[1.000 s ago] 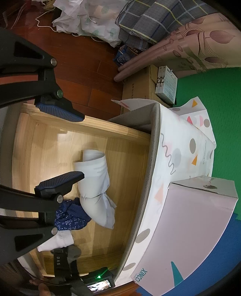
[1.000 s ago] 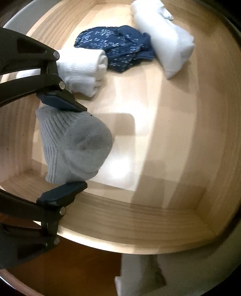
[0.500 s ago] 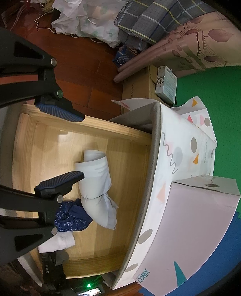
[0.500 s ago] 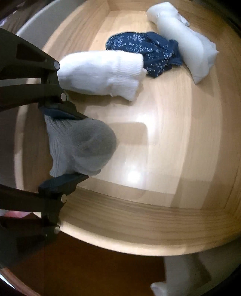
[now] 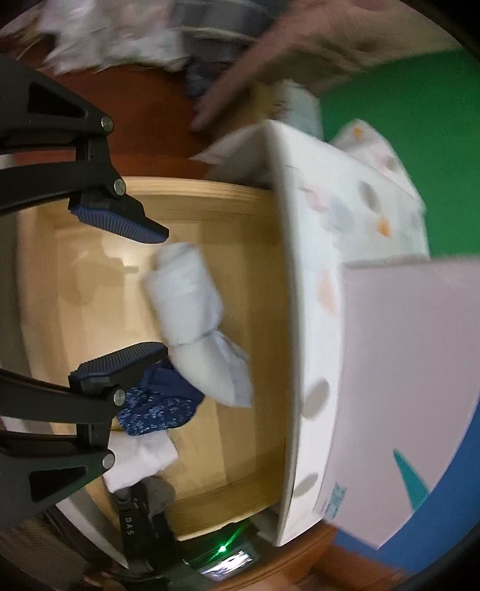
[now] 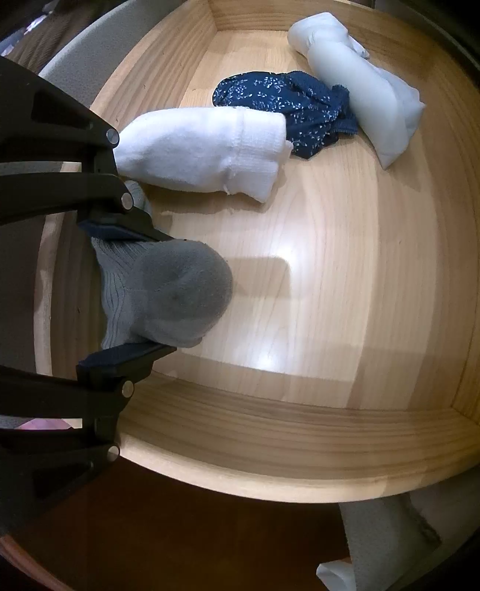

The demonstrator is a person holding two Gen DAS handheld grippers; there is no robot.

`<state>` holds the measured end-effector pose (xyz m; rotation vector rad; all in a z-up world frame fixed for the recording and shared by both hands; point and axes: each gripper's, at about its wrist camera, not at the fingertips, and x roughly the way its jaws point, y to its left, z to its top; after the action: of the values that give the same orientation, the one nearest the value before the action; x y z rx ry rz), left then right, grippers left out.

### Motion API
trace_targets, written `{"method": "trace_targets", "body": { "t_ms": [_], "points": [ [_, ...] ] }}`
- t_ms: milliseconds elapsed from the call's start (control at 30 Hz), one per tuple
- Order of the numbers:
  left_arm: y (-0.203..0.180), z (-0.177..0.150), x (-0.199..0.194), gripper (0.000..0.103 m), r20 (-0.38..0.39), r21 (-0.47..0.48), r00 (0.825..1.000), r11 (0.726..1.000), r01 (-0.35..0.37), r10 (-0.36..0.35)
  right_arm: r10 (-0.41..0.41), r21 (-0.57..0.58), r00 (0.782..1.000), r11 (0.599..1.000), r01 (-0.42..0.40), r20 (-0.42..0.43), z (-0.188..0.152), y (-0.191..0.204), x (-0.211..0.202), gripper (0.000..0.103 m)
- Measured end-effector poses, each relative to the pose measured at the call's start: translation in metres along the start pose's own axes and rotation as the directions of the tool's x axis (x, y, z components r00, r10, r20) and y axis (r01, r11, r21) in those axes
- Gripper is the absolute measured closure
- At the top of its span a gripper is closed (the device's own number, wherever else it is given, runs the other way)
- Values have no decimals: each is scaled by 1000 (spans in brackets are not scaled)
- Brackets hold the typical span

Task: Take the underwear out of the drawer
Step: 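Lower the left tool and grasp the pale blue-and-white rolled underwear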

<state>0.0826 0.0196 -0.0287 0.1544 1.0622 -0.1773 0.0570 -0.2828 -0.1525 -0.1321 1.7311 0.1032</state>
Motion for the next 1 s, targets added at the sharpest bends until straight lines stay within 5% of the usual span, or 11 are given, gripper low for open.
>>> {"method": "trace_targets", "body": {
  "t_ms": [300,500,733,1000],
  "points": [
    [-26,25,37,44,-140,262,989,961,92,-57,0,0,1000,1000,0,-1,7,4,-3,59],
    [-46,26,65,44,-204,371,979,923,102,-26,-5,-2,1000,1000,5,-6,12,4,-9,58],
    [-58,32,93,44,-236,435,972,894,109,-4,-8,-2,1000,1000,8,-10,34,5,-24,57],
    [-56,38,120,36,-279,425,960,899,110,15,-9,-6,1000,1000,9,-12,37,5,-23,56]
  ]
}}
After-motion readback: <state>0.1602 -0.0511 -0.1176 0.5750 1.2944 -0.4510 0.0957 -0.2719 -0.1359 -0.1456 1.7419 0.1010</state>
